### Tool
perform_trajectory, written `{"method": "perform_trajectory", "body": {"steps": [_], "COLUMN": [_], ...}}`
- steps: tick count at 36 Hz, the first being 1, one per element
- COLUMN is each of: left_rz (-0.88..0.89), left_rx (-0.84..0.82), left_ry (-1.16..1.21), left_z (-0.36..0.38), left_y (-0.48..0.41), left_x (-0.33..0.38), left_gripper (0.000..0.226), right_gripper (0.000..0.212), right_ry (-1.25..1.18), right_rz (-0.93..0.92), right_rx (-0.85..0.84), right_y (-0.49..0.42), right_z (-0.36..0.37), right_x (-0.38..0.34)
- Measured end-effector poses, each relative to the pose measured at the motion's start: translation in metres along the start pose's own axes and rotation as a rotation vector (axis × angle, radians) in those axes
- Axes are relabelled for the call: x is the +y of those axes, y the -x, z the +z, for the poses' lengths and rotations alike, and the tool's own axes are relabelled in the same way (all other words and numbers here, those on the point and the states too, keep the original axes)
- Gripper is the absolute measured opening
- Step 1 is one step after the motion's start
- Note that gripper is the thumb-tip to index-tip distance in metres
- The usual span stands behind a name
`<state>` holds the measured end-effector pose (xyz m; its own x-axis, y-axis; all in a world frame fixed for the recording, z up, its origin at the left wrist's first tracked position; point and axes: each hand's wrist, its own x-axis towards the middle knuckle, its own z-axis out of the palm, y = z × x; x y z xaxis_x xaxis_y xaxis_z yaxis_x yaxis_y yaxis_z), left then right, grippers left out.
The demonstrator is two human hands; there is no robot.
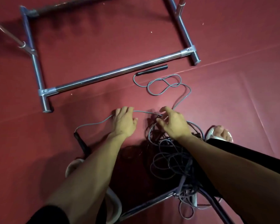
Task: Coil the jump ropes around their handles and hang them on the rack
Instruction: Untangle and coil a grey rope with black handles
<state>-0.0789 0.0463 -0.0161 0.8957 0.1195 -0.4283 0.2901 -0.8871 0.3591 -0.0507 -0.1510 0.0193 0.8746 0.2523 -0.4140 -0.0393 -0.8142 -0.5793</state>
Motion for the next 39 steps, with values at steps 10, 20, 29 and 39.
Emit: {"method": "perform_trajectory", "body": {"steps": [10,20,29,39], "left_rz": [0.124,0.249,0.356,0.560], "left_rx": [-0.073,-0.071,-0.107,0.271], "left_ry": [-0.353,0.597,0.466,0.632], "left_z": [0.017,-0.102,-0.268,-0.379], "left_y": [-0.021,0.026,0.118,0.230], "left_x": [0.003,0.027,0.070,0.167], "left_gripper": [0.020,0.026,0.023,0.007], "right_gripper": [0.038,0.031,0.047,0.014], "right_ry": [-0.041,-0.166,-0.219,-0.366], "right_rz": [0.020,-0.099,-0.371,-0.710], "right_rx": [-0.029,-0.247,0.122,0.249], "right_y": [-0.017,0.005,0.071,0.173], "right_z": [0.002,-0.033,-0.180,-0.292], "right_x": [0.007,-0.050,-0.165,-0.292]}}
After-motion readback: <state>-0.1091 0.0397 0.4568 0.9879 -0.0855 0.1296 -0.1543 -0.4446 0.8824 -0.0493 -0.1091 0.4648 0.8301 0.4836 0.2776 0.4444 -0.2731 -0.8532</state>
